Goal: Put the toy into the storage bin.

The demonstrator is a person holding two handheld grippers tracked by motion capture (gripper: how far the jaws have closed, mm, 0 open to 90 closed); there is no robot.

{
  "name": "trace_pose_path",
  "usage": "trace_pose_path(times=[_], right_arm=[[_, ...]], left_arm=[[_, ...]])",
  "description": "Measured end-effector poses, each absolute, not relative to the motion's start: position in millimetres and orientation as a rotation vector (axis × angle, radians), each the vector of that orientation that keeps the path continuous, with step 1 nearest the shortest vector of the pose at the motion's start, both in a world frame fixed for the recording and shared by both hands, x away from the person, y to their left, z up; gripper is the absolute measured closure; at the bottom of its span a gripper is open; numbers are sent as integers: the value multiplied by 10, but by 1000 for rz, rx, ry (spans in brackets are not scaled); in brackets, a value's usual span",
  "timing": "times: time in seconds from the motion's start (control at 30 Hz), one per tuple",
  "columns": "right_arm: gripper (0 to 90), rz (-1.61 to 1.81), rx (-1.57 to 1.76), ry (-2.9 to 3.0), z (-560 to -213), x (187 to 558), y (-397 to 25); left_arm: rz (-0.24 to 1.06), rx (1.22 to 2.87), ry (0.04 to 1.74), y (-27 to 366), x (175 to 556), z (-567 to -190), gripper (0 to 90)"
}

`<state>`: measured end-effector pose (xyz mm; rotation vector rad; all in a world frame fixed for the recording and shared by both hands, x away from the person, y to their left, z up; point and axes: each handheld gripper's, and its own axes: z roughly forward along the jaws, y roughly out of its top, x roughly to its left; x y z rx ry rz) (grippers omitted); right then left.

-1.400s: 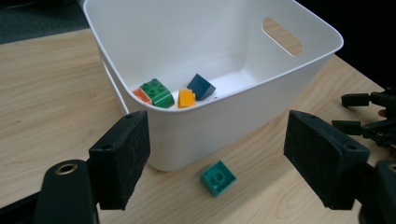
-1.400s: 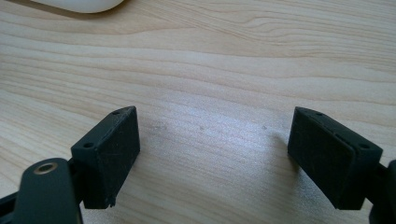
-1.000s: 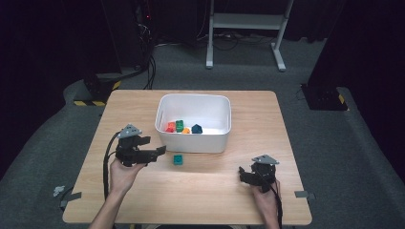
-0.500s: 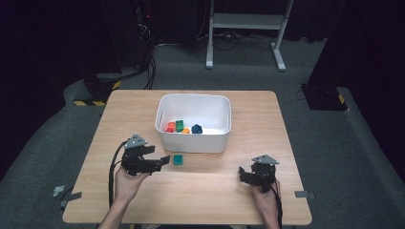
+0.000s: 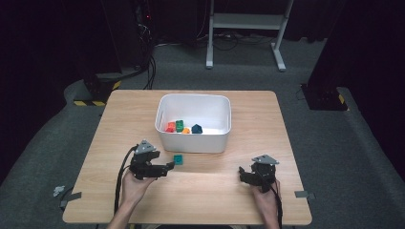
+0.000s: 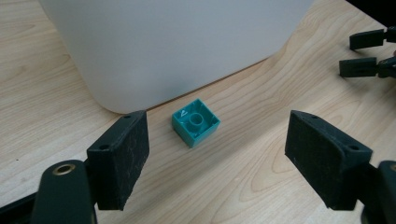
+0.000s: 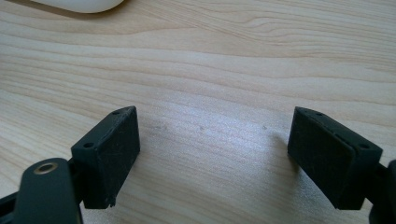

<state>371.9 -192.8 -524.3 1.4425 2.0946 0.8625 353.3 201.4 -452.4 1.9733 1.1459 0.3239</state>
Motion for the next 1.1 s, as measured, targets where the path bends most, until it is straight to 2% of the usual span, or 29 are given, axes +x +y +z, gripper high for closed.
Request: trace_pose_path(times=[0.77, 1.1], right_arm=[[167, 863, 1443, 2095, -5243, 3719, -1928], [167, 863, 1443, 2095, -5243, 3719, -1927]], left_arm=[[349, 1995, 1176, 1768, 3757, -4931, 234], [394, 2006, 1201, 1703, 3869, -5078, 290]])
